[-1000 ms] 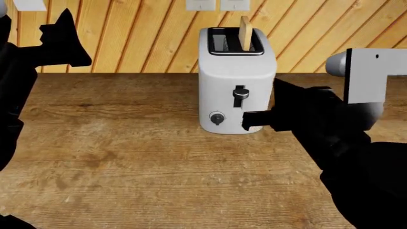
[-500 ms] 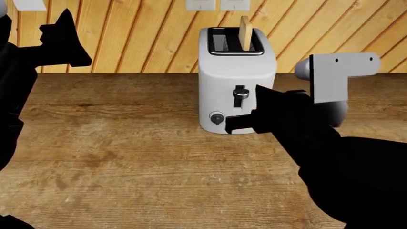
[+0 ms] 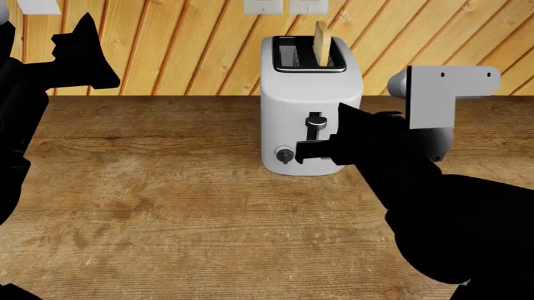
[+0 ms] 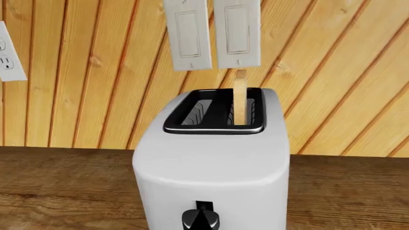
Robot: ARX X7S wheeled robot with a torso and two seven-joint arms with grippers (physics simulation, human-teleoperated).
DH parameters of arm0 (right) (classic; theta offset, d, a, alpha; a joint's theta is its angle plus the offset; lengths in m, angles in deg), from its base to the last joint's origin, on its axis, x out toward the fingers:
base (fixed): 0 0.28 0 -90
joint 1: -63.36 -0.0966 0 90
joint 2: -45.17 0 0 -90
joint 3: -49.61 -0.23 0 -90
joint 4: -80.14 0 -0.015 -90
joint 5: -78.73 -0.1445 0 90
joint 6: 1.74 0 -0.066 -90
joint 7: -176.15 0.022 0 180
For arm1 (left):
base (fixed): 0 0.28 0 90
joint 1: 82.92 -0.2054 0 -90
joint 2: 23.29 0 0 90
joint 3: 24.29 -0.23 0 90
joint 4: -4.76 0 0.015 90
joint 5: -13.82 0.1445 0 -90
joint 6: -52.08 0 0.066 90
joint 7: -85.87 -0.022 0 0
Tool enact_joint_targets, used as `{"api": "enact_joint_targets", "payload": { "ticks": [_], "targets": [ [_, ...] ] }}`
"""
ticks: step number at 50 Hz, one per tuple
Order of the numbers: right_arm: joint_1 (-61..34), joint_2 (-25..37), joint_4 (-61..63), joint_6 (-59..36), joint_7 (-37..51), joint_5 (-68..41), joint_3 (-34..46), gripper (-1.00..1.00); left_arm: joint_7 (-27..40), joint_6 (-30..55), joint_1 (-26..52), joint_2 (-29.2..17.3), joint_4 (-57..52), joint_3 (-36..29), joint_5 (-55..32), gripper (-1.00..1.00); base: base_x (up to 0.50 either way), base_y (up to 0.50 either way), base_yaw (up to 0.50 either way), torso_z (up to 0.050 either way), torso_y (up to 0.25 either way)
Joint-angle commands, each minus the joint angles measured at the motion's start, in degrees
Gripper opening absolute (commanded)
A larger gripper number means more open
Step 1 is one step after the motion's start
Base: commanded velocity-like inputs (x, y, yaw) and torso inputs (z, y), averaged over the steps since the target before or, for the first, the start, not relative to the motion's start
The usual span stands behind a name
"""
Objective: Push down the lever of the toaster to turn it on.
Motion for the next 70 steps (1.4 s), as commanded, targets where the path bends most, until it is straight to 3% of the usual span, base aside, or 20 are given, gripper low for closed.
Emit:
{"api": "enact_joint_targets", "payload": {
  "ticks": [1,70],
  "targets": [
    [0.11,0.41,0.38,1.36,-0.81,1.78,0.77,-1.0,0.25,-0.12,-0.12,-0.18,-0.02,0.02,-0.38,1.0,0.0,0.0,0.0,0.0,0.0],
    [-0.42,-0.96,-7.63,6.41,-4.17,7.41,8.94,-1.0,2.07,-0.93,-0.42,-1.01,0.81,-0.2,-2.24,1.0,0.0,0.0,0.0,0.0,0.0]
  ]
}}
